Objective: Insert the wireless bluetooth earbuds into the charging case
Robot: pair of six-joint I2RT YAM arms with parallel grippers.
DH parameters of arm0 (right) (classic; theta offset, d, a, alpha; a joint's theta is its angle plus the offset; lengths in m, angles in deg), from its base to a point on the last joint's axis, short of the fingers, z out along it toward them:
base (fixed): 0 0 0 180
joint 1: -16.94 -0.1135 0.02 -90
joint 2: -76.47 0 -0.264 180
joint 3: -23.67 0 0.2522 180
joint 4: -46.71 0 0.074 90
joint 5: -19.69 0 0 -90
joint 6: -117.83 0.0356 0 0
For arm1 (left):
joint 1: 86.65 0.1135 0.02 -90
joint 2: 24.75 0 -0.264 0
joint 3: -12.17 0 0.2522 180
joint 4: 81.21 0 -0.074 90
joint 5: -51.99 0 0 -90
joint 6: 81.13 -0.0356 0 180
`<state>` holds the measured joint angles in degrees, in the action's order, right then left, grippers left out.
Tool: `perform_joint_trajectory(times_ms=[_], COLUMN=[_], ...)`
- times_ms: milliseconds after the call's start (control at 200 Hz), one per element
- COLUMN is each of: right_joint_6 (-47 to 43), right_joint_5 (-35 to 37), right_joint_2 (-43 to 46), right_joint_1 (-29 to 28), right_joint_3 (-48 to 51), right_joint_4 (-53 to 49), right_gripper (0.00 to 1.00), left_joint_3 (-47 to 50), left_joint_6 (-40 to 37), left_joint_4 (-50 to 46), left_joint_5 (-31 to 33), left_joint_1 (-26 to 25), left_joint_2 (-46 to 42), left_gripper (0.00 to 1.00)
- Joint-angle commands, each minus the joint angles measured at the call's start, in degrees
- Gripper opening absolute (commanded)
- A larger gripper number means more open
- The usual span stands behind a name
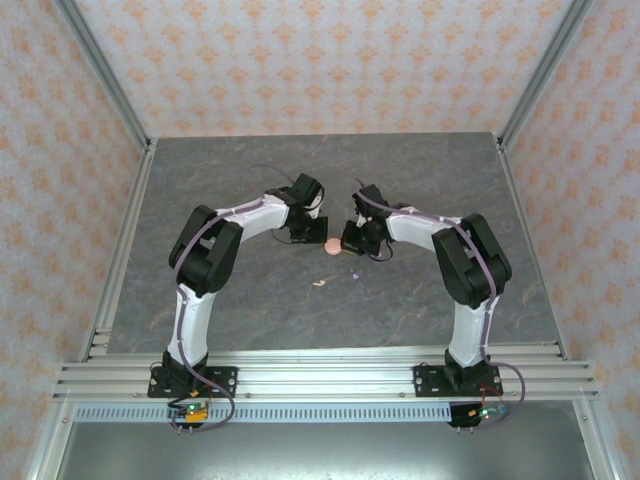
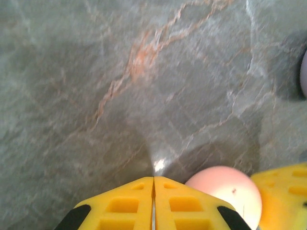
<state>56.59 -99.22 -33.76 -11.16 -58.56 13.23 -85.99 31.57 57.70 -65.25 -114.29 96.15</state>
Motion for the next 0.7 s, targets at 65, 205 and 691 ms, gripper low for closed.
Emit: perform_joint_trajectory(times_ms=[65,205,691], right_joint_6=[-0.6,-1.5,-3.8], right_joint_5=[2.9,3.9,9.5], right_joint_2=[-2.5,-3.8,-2.9], right_joint_1=[-0.2,-0.2,-0.1], right_joint_3=[-4.3,-6.2,-9.6], right_joint_4=[-2.5,-4.0,-8.5], right_gripper=[0.05,0.05,0.08], left_joint_3=[5.3,8.9,11.4], left_joint_6=[1.0,2.0,1.6], left_joint_4=[0.5,2.5,0.7], left_joint_5=[-1.6,-2.7,1.6], left_joint_1=[-1.3,-1.8,-3.2], left_joint_2=[-4.1,-6.0,-10.0], left_gripper=[0.09,0.09,0.11])
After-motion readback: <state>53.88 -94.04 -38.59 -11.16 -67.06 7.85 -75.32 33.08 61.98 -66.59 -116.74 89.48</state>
